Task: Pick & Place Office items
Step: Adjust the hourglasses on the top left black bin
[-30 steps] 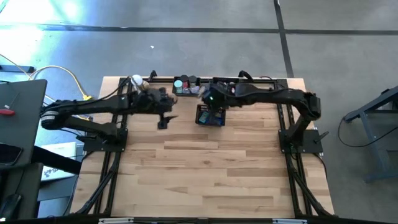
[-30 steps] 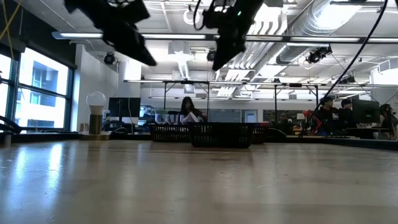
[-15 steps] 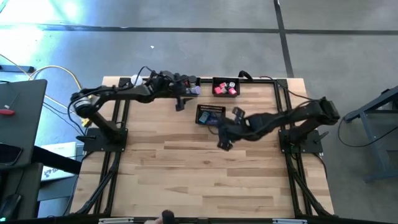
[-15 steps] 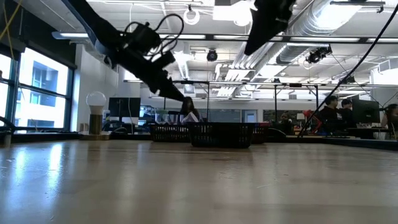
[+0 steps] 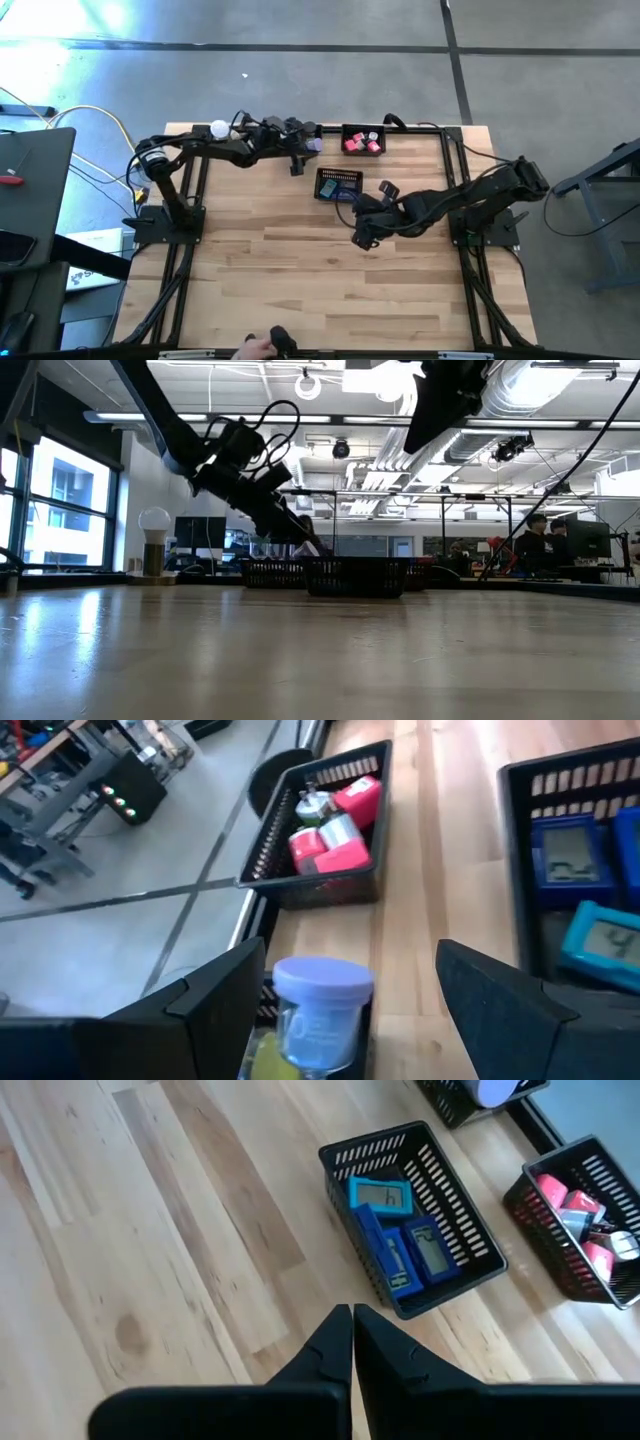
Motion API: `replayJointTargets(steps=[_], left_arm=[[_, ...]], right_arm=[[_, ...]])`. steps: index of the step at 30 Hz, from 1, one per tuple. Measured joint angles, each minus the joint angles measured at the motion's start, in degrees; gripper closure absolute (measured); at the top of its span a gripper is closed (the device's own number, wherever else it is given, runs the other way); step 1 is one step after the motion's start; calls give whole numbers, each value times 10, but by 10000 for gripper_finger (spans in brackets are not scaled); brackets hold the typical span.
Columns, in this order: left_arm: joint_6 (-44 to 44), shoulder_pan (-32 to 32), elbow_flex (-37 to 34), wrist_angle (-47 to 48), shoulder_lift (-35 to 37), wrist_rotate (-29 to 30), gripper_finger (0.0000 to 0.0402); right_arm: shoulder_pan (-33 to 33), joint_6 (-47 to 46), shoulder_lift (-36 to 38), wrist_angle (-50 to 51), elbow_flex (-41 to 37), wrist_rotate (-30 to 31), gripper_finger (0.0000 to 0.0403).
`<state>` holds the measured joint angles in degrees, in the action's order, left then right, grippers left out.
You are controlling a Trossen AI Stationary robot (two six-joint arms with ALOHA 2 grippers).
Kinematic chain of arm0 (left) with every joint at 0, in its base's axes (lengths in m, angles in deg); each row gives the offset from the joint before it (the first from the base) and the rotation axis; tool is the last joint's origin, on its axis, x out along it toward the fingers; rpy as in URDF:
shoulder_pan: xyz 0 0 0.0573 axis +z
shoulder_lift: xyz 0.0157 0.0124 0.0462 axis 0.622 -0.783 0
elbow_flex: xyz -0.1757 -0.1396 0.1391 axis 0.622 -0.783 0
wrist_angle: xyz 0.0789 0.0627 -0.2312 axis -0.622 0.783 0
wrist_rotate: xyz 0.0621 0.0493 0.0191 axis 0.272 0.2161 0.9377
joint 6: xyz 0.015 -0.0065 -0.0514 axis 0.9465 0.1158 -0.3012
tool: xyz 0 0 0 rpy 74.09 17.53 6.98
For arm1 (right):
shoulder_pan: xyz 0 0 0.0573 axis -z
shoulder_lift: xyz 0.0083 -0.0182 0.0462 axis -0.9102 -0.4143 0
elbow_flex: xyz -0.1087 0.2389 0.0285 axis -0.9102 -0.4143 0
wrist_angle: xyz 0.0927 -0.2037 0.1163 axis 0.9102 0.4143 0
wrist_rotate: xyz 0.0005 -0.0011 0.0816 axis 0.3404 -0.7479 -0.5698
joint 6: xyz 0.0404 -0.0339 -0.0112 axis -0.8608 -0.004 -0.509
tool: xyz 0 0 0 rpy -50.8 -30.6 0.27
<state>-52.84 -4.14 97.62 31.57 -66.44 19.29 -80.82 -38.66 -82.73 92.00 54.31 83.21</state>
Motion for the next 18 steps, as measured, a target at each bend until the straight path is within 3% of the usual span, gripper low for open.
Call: replayJointTargets(steps=[18], left_arm=[[-21,27,43,11,-40,-53,115]], right_arm=[[0,0,0,-13,0,-3,401]])
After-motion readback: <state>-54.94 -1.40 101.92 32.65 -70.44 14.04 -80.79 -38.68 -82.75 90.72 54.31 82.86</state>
